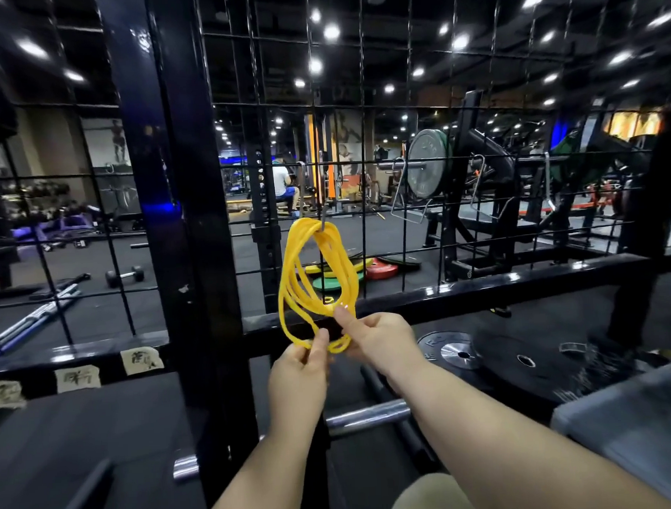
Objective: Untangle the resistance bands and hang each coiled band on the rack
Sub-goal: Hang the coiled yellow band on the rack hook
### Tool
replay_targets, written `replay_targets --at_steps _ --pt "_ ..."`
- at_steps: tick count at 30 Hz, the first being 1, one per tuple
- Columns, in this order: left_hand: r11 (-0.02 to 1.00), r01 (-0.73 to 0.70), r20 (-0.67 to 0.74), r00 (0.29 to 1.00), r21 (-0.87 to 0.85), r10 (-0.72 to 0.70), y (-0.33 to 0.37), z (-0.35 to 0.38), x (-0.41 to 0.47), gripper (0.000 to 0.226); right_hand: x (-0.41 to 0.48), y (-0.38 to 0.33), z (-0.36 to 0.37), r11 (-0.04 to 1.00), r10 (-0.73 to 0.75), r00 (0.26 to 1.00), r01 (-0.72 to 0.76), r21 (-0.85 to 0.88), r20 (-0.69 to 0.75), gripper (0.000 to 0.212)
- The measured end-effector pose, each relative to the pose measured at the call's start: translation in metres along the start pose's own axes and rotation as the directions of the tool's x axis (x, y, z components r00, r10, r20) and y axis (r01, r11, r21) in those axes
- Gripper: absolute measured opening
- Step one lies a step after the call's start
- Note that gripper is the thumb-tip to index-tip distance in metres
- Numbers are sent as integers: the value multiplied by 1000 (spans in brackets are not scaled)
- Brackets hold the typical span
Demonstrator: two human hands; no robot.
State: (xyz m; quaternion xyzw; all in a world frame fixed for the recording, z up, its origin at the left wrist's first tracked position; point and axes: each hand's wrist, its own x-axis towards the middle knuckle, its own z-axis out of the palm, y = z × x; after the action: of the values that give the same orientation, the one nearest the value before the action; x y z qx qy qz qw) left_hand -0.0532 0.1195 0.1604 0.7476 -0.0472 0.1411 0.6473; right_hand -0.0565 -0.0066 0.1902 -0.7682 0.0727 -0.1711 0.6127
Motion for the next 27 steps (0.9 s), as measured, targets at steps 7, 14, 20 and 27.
replay_targets --at_steps 7,14,20,27 --pt "999 47 140 989 13 -48 -17 17 -5 39 -7 12 -14 979 -61 997 52 -200 -43 52" --pt "989 85 335 934 118 -121 -18 73 -7 46 -15 27 -61 974 -22 985 -17 -226 -169 57" --pt "998 -21 562 827 51 -12 8 155 -41 44 -33 65 -146 958 83 924 -177 -225 -373 59" --pt "997 -30 816 577 67 -38 24 292 -128 52 -99 113 -281 906 168 740 -376 -193 -652 48"
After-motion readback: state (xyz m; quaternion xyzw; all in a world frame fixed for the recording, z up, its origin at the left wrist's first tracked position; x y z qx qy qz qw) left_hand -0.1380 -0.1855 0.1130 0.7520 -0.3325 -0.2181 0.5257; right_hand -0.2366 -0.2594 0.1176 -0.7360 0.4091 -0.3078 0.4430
